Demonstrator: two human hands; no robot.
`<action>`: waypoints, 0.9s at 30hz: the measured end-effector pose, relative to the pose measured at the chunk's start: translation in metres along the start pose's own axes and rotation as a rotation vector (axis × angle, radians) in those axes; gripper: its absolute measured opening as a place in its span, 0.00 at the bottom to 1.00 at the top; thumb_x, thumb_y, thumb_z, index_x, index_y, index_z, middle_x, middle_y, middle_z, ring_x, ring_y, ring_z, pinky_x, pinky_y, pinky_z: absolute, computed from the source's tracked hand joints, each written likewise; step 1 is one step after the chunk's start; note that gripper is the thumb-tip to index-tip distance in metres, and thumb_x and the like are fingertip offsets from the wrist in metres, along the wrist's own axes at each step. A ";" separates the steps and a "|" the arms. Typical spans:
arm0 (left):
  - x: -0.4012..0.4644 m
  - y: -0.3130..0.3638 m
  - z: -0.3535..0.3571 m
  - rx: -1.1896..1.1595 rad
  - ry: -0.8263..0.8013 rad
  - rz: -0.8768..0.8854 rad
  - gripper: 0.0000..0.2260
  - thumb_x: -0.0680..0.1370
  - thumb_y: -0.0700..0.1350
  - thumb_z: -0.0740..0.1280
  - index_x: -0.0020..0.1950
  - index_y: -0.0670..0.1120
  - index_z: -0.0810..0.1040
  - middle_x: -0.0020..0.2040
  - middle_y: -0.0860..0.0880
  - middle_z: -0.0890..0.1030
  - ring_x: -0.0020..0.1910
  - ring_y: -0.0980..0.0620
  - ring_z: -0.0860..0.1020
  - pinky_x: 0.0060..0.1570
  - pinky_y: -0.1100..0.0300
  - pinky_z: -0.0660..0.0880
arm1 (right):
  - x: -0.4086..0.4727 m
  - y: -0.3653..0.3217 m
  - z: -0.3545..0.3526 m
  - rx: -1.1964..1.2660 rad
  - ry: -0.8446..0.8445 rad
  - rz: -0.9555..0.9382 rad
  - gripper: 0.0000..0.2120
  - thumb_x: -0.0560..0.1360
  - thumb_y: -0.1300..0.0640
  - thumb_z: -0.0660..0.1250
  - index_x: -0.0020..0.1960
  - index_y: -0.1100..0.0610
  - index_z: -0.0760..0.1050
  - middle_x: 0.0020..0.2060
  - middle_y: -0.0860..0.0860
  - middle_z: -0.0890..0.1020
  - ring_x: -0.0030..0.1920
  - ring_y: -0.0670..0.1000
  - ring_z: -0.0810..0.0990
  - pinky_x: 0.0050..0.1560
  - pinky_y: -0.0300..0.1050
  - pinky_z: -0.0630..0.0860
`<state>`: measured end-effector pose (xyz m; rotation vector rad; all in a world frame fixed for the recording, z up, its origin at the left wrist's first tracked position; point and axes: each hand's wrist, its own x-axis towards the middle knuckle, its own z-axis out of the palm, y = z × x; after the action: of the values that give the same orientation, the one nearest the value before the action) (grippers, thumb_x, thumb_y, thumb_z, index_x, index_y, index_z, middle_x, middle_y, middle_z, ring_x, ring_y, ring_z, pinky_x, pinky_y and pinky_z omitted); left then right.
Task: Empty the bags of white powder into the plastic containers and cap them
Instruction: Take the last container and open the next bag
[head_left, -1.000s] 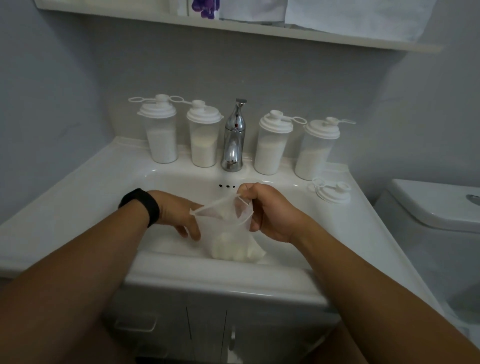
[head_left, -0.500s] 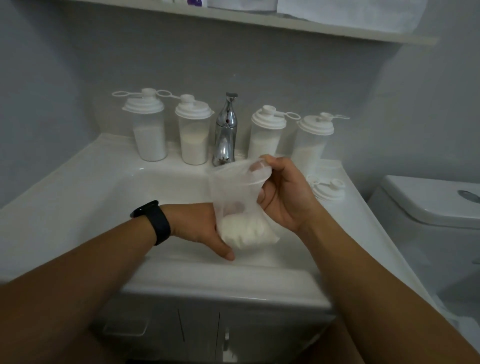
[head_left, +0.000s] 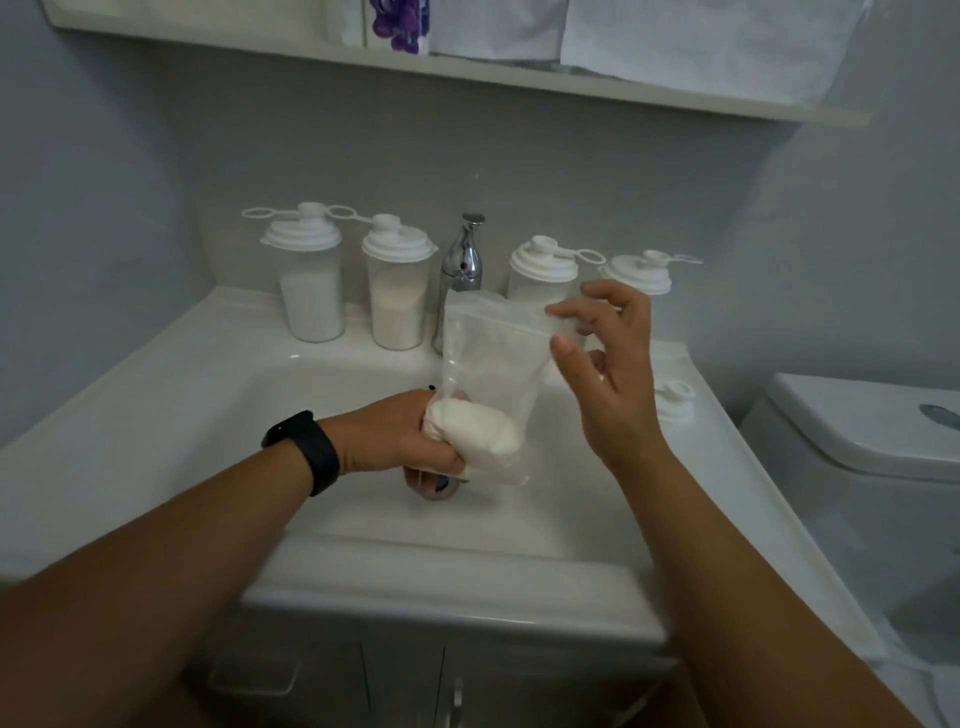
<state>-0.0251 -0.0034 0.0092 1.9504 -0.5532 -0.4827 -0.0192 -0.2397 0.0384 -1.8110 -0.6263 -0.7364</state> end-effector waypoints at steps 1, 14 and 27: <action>0.000 0.000 -0.001 0.016 -0.001 -0.005 0.22 0.63 0.52 0.75 0.51 0.40 0.81 0.35 0.47 0.83 0.32 0.50 0.82 0.32 0.60 0.77 | -0.001 -0.001 0.001 -0.043 -0.018 -0.010 0.14 0.77 0.43 0.65 0.58 0.48 0.79 0.63 0.47 0.68 0.62 0.46 0.72 0.54 0.36 0.74; 0.002 -0.005 0.001 0.109 -0.134 -0.121 0.13 0.78 0.40 0.74 0.60 0.48 0.78 0.50 0.45 0.87 0.38 0.47 0.85 0.36 0.57 0.80 | -0.005 -0.007 0.012 -0.168 0.014 -0.164 0.05 0.78 0.55 0.67 0.47 0.56 0.79 0.53 0.45 0.71 0.55 0.50 0.68 0.60 0.49 0.67; -0.002 0.010 -0.004 -0.168 0.052 0.098 0.19 0.74 0.42 0.75 0.64 0.45 0.78 0.47 0.46 0.87 0.39 0.45 0.84 0.35 0.58 0.79 | 0.001 -0.006 0.011 0.315 0.152 0.196 0.15 0.80 0.42 0.57 0.56 0.50 0.76 0.49 0.50 0.77 0.44 0.46 0.74 0.48 0.44 0.71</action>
<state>-0.0262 -0.0030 0.0204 1.7618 -0.5547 -0.4026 -0.0208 -0.2272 0.0403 -1.4856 -0.4300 -0.5994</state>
